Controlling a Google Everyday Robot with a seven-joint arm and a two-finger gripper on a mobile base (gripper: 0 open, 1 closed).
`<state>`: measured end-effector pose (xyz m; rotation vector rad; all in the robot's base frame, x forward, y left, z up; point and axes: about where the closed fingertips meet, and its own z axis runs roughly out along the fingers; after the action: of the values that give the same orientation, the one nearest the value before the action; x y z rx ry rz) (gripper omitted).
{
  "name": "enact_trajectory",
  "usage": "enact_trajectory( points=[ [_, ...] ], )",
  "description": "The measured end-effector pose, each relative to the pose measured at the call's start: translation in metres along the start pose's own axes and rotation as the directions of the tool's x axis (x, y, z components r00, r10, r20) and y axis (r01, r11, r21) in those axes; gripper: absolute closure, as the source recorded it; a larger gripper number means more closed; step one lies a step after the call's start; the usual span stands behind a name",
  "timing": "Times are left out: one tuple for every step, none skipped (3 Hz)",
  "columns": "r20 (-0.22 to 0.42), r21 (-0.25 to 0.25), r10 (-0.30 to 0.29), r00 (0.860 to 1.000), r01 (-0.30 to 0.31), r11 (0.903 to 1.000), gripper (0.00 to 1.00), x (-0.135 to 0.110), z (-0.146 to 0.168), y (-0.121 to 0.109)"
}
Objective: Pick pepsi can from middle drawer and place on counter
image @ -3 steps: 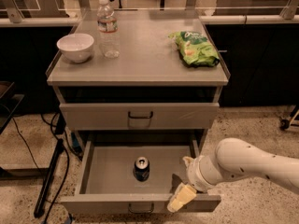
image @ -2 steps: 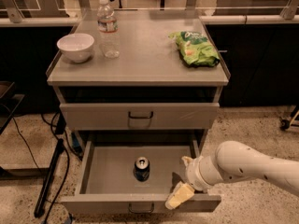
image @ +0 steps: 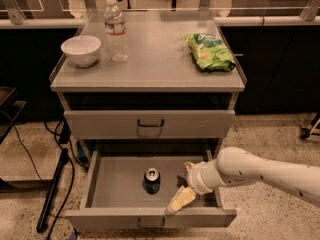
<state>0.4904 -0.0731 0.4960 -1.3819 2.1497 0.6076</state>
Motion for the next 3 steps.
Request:
enact_trajectory(
  points=[
    [0.021,0.003,-0.039,0.999,0.039,0.9992,0.0,-0.003,0.019,-0.013],
    [0.033,-0.002,-0.081,0.996,0.082,0.9967,0.0,-0.008,0.038,-0.023],
    [0.045,-0.016,-0.098,0.994,0.099,0.9949,0.0,-0.006,0.052,-0.028]
  ],
)
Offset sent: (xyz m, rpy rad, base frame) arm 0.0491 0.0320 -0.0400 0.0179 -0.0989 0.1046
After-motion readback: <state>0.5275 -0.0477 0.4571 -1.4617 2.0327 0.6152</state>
